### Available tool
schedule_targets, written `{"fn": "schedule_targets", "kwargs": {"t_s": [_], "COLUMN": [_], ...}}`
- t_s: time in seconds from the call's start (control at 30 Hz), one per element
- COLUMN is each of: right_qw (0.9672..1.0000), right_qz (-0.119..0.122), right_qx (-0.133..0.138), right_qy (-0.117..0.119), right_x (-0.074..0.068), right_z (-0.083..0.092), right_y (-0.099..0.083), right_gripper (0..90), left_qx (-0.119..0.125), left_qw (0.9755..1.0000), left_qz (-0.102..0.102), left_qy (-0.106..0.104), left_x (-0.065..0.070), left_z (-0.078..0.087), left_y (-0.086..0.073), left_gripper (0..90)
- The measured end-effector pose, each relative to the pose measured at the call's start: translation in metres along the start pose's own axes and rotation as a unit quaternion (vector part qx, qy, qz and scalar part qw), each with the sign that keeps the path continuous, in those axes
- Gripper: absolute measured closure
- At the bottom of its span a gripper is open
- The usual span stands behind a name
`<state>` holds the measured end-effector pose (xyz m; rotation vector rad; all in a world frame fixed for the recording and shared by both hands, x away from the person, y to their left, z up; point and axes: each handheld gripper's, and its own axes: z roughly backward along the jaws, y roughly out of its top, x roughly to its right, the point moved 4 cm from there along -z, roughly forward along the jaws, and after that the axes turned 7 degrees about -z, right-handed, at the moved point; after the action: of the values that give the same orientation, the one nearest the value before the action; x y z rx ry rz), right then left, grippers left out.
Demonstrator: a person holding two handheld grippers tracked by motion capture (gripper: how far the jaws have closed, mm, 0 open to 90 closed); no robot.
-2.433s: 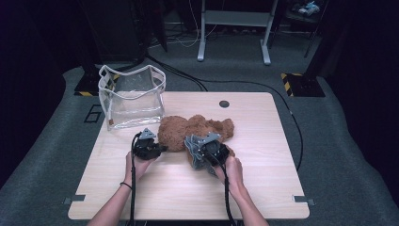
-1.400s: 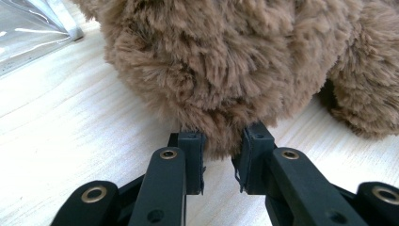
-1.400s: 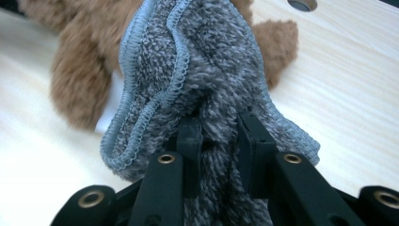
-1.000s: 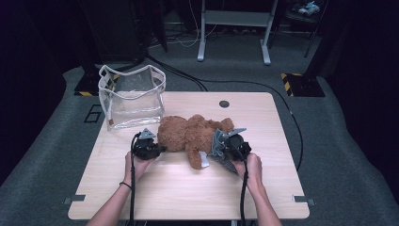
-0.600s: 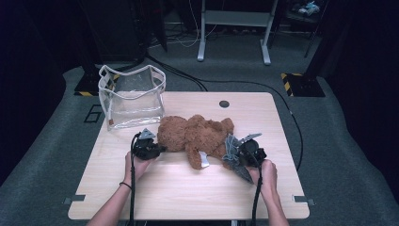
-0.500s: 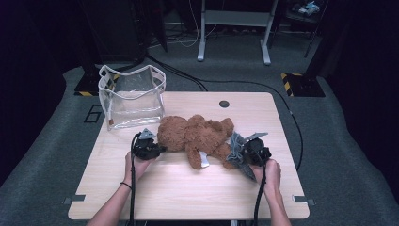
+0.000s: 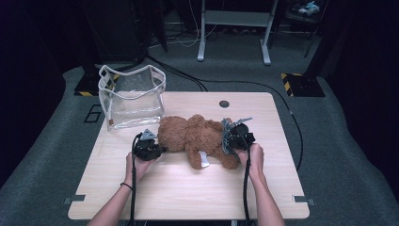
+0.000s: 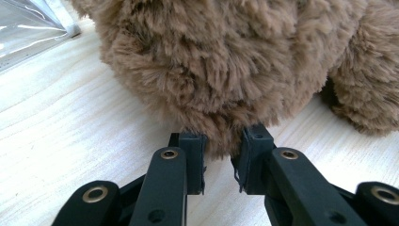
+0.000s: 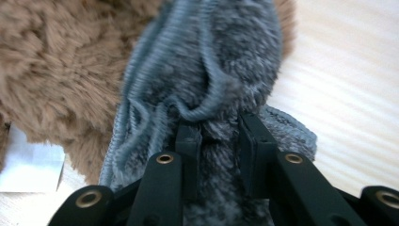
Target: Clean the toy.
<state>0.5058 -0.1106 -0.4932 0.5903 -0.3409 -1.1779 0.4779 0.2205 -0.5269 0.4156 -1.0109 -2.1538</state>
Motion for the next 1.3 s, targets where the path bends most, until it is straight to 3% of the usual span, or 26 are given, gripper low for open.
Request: {"fn": "schedule_targets", "kwargs": {"t_s": [0.13,0.53,0.7,1.0,1.1,1.3], "right_qw": [0.9999,0.9989,0.9984,0.9981,0.9979,0.9975], "right_qz": [-0.005,0.017,0.025,-0.004,-0.011,-0.025], "right_qx": [-0.006,-0.04,-0.038,-0.004,0.003,0.004], "right_qy": [0.01,-0.021,-0.034,-0.062,-0.063,-0.065], "right_x": [0.0,0.01,0.018,0.044,0.049,0.053], "right_z": [-0.003,0.002,0.011,0.033,0.04,0.046], "right_y": [-0.005,-0.035,-0.048,-0.065,-0.067,-0.069], "right_gripper": [72.5,73.3,73.4,73.5,73.7,73.6], "left_qx": [0.001,-0.001,-0.001,0.003,0.006,0.006], "left_qw": [1.0,0.9999,0.9999,0.9999,0.9999,0.9997], "left_qz": [0.004,0.009,0.009,0.012,0.014,0.023], "left_qy": [0.005,0.008,0.008,0.006,0.007,0.003], "left_x": [0.001,-0.001,-0.002,-0.002,-0.002,0.001], "left_z": [-0.001,-0.001,0.0,0.001,0.002,0.008], "left_y": [0.0,-0.002,-0.002,-0.002,-0.002,-0.001], "left_gripper": [75.2,75.1,75.0,73.9,67.6,41.8]}}
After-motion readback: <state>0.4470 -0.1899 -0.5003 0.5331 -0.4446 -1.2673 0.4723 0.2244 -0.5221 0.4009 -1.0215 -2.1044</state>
